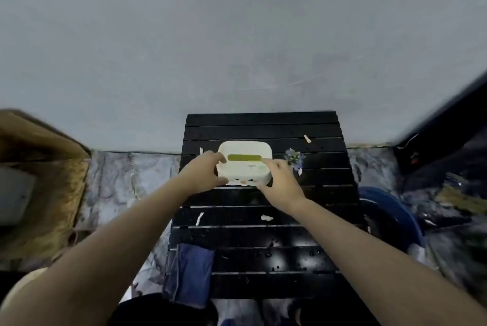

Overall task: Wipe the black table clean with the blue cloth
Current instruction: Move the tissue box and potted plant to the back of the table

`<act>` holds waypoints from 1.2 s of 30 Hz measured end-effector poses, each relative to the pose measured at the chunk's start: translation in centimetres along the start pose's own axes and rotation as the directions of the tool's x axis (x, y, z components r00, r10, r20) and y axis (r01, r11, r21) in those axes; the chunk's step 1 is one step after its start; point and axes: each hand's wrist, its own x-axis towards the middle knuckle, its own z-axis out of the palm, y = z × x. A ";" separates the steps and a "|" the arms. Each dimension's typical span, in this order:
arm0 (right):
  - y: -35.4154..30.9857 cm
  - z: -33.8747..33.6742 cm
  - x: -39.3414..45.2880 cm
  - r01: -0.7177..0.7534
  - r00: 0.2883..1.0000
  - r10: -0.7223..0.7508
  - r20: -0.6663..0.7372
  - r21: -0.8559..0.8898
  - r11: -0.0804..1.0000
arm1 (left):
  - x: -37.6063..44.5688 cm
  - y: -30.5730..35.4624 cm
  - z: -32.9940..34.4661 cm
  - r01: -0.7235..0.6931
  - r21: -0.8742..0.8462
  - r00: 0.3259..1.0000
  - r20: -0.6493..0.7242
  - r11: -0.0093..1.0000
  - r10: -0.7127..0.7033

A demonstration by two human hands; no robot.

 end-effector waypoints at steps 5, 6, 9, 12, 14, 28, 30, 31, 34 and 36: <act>4.6 6.2 2.7 0.132 0.961 -0.112 -0.254 0.062 0.989 | 2.9 -2.9 6.6 -0.076 -0.101 0.973 -0.227 0.992 0.052; 5.5 7.2 3.3 0.164 0.947 -0.132 -0.292 0.086 0.983 | 3.4 -3.3 7.9 -0.112 -0.149 0.959 -0.276 0.983 0.067; 7.5 9.3 5.0 0.251 0.910 -0.173 -0.376 0.169 0.953 | 4.4 -4.6 11.5 -0.194 -0.247 0.905 -0.418 0.950 0.076; 9.0 10.9 6.1 0.359 0.863 -0.262 -0.432 0.160 0.919 | 4.8 -5.4 14.6 -0.270 -0.313 0.843 -0.534 0.911 0.066; 9.7 11.4 6.7 0.410 0.836 -0.298 -0.460 0.165 0.897 | 5.2 -5.9 16.1 -0.338 -0.332 0.789 -0.611 0.881 0.073; 11.1 13.7 8.2 0.542 0.756 -0.321 -0.570 0.270 0.796 | 7.0 -8.6 17.9 -0.439 -0.302 0.713 -0.690 0.846 0.123; 11.1 13.7 8.1 0.534 0.769 -0.312 -0.558 0.293 0.793 | 6.9 -8.7 17.8 -0.456 -0.293 0.700 -0.701 0.840 0.136; 11.1 13.8 8.0 0.531 0.771 -0.310 -0.557 0.292 0.796 | 6.9 -8.7 17.8 -0.465 -0.292 0.695 -0.705 0.835 0.141; 10.7 13.4 8.1 0.513 0.773 -0.289 -0.564 0.288 0.809 | 7.0 -8.8 17.4 -0.483 -0.293 0.677 -0.722 0.825 0.140; 9.7 12.4 9.0 0.504 0.786 -0.268 -0.557 0.326 0.800 | 7.8 -8.8 16.3 -0.498 -0.278 0.651 -0.746 0.821 0.142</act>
